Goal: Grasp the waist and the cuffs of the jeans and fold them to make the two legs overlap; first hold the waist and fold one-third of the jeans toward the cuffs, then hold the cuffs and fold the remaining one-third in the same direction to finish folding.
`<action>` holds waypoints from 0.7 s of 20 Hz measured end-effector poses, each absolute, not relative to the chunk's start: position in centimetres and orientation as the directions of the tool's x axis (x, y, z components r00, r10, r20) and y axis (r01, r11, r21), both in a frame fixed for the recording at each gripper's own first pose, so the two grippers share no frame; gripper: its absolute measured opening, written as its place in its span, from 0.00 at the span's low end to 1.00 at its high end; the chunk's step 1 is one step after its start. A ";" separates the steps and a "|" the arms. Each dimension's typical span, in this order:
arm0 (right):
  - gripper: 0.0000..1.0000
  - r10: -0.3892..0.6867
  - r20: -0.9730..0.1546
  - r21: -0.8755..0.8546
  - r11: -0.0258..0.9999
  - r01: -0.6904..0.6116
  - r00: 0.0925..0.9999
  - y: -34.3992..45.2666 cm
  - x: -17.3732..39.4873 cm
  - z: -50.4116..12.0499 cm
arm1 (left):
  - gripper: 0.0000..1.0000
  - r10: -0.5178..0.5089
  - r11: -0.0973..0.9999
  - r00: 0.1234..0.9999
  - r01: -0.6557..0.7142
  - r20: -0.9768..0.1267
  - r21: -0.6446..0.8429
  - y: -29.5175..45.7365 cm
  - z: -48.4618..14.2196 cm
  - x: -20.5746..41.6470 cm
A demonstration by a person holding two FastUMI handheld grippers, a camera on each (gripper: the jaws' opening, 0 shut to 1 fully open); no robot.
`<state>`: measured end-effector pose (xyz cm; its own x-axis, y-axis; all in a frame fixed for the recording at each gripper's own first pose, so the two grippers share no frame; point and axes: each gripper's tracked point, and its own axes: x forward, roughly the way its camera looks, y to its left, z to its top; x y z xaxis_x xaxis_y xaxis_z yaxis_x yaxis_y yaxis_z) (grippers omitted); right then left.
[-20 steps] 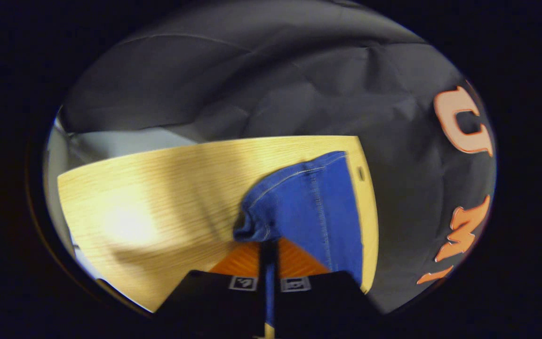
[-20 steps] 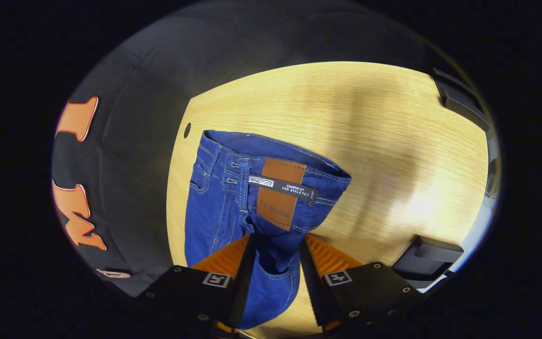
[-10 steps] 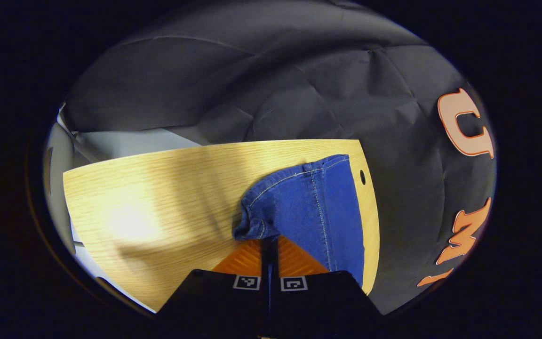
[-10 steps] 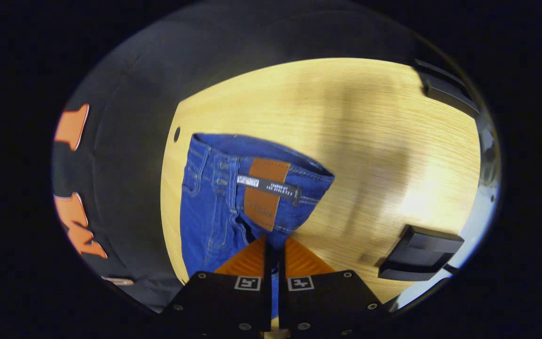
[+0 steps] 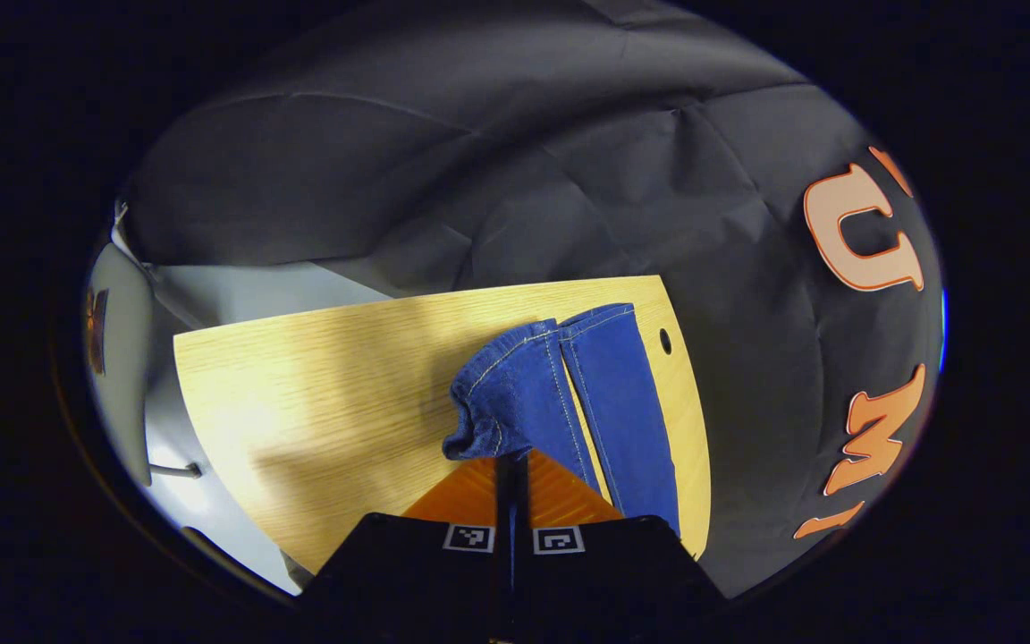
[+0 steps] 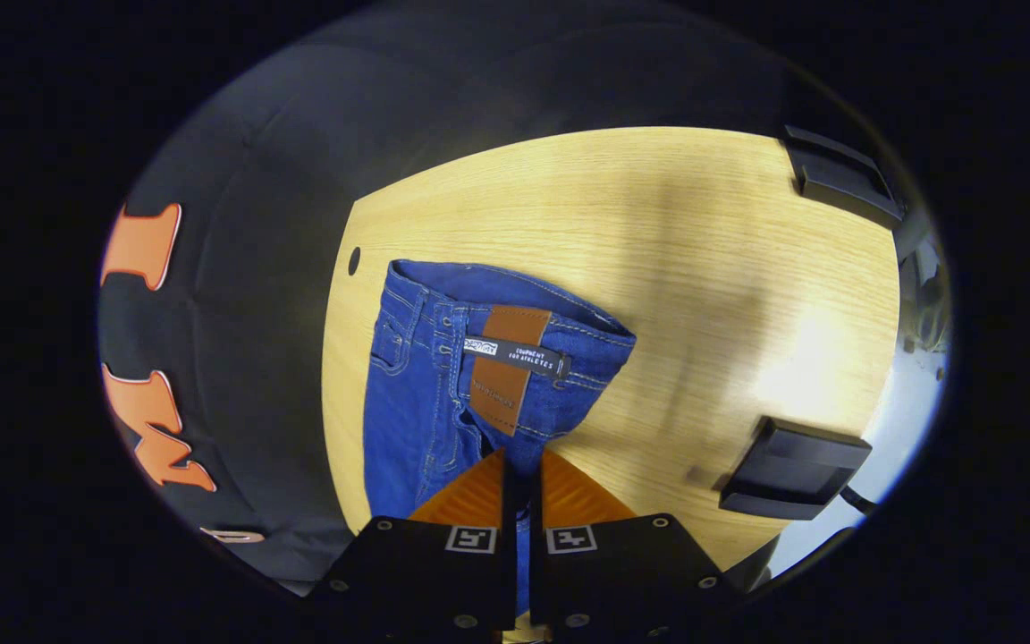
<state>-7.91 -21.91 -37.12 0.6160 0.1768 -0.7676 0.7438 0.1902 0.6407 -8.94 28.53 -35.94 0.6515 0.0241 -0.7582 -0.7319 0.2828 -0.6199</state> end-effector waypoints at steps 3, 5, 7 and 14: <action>0.06 0.202 -0.772 0.635 0.178 0.752 0.603 -22.2 -8.2 -36.9 | 0.01 0.038 0.287 0.650 -0.734 -0.759 -0.615 28.5 -34.0 -9.0; 0.06 0.227 -0.779 0.621 0.150 0.769 0.585 -22.3 -8.1 -36.6 | 0.01 0.049 0.272 0.639 -0.748 -0.767 -0.605 28.5 -32.8 -8.7; 0.06 0.228 -0.821 0.562 0.167 0.810 0.523 -22.3 -8.3 -36.7 | 0.01 0.060 0.265 0.633 -0.755 -0.771 -0.600 28.6 -31.8 -8.0; 0.06 0.265 -0.822 0.560 0.225 0.797 0.503 -22.3 -6.1 -33.1 | 0.01 0.057 0.322 0.610 -0.760 -0.790 -0.564 28.6 -29.4 -3.3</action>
